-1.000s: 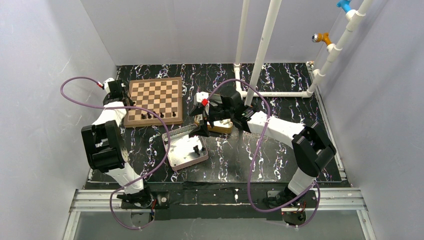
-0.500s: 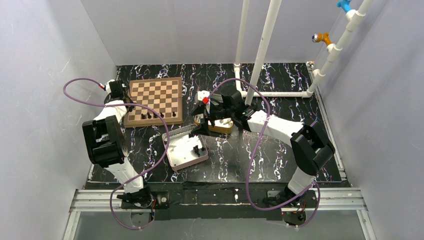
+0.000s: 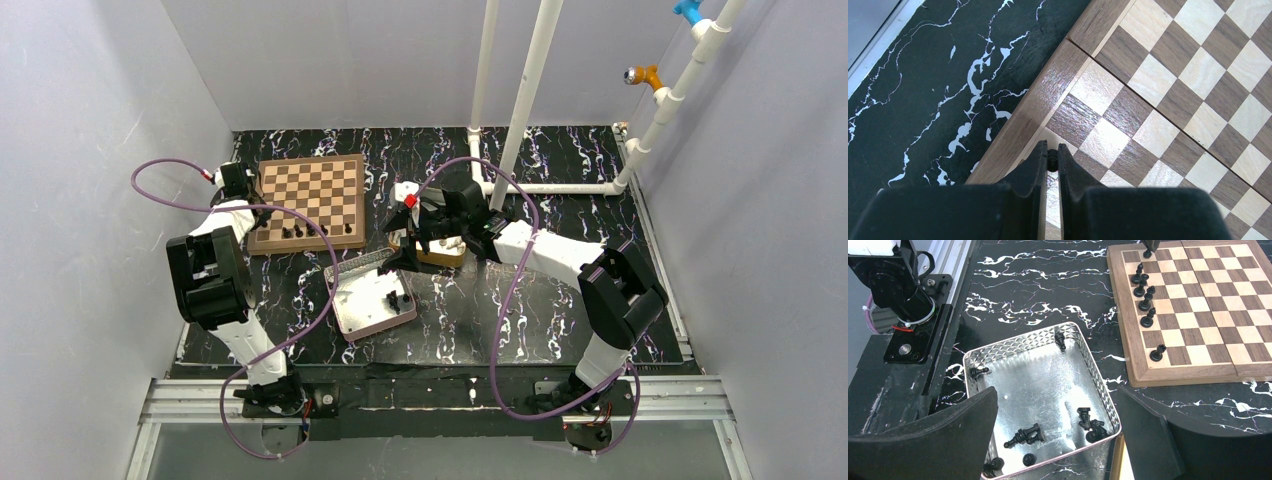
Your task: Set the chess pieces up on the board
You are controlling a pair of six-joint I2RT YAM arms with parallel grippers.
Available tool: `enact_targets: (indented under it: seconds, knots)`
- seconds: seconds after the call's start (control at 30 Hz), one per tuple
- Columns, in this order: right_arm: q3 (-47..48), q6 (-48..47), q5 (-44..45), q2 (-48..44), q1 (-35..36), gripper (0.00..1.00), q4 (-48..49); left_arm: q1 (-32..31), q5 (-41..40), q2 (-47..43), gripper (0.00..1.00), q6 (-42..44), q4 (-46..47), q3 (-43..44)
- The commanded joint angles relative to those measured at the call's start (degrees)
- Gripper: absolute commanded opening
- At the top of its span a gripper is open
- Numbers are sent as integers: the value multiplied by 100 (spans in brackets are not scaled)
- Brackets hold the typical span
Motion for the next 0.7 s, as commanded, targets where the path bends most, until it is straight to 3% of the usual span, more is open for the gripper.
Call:
enact_targets:
  seconds: [0.0,0.67]
  knots:
    - [195,23,-119,21,-37,95,126,38,-105,-68,3,-3,-119,146]
    - [168,32,-127,-6,-58,95,126,41,-216,-33,12,126,-187,224]
